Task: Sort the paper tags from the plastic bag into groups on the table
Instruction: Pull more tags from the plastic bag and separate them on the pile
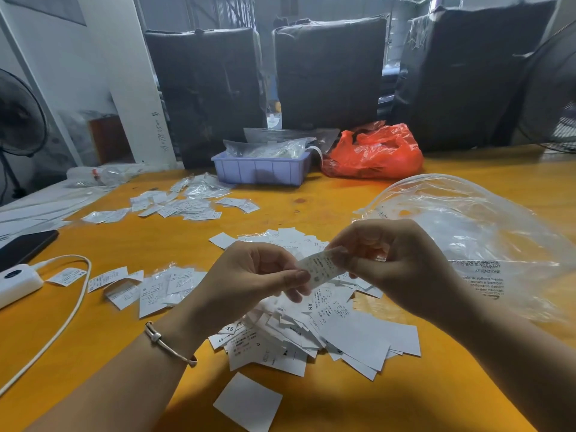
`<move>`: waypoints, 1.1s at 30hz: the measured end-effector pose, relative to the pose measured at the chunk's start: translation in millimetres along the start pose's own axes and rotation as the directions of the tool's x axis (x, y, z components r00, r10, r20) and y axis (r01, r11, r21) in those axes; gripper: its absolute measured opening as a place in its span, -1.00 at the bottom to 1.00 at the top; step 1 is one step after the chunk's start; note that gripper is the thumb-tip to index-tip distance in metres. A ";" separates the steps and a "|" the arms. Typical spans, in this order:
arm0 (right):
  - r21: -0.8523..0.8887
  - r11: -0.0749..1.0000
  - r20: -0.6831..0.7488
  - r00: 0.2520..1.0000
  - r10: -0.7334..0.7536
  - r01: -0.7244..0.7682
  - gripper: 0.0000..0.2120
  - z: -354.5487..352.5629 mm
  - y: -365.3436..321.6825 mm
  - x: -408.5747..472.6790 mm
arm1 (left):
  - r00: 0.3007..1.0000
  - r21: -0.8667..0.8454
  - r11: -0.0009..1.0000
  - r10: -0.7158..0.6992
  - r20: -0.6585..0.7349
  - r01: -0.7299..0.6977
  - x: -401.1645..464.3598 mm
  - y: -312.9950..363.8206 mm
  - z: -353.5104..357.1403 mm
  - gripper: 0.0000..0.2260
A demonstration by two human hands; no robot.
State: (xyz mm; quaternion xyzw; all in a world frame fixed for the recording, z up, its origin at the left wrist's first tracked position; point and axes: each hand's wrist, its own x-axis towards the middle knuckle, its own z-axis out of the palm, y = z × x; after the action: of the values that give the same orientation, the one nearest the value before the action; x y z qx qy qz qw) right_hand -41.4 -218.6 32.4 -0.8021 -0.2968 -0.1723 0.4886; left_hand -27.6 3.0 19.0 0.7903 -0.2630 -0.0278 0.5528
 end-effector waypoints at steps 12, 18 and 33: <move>0.057 0.996 0.091 0.994 0.067 -0.073 -0.91 -0.9 0.1 0.2 | 0.999 -0.016 1.000 0.003 0.033 -0.002 0.4 -0.4 0.9 -0.84; 0.154 0.987 -0.057 0.997 0.047 -0.038 -0.98 -4.8 1.2 1.4 | 1.000 0.001 1.000 0.006 0.018 -0.006 0.6 -1.5 -0.6 -0.86; 0.188 0.982 -0.204 0.978 0.033 0.006 -0.90 0.4 0.3 -0.4 | 1.000 0.032 0.999 0.020 0.012 -0.020 0.0 0.0 0.2 -0.83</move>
State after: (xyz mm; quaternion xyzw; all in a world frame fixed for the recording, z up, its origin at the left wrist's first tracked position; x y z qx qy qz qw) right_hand -41.5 -218.4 31.8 -0.7323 -0.2538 -0.2225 0.5914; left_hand -27.6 2.9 18.9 0.7962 -0.2745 -0.0225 0.5388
